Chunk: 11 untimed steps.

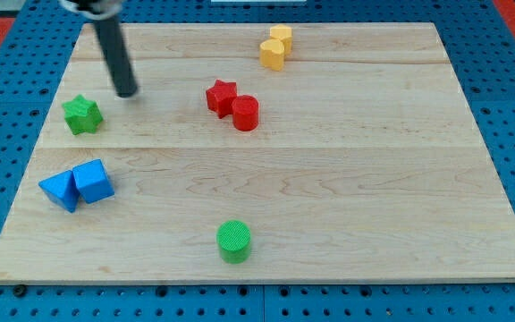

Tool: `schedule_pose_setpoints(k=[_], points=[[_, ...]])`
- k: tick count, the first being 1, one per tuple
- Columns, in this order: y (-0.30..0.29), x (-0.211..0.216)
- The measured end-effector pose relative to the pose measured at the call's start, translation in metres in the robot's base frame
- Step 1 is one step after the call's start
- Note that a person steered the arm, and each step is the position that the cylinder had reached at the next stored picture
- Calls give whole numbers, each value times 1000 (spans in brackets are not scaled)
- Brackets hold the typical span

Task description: Move the green star diagonal to the green circle

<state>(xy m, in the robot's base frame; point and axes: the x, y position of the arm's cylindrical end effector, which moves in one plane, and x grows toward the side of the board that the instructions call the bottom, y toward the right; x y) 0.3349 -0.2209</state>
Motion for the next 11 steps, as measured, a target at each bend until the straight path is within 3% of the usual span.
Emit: schedule_pose_setpoints(k=[1, 2, 4, 6, 7, 8, 9, 11], points=[[-73, -15], [-72, 5], [-52, 54], [76, 67], [103, 40], [121, 40], [125, 82], [98, 91]])
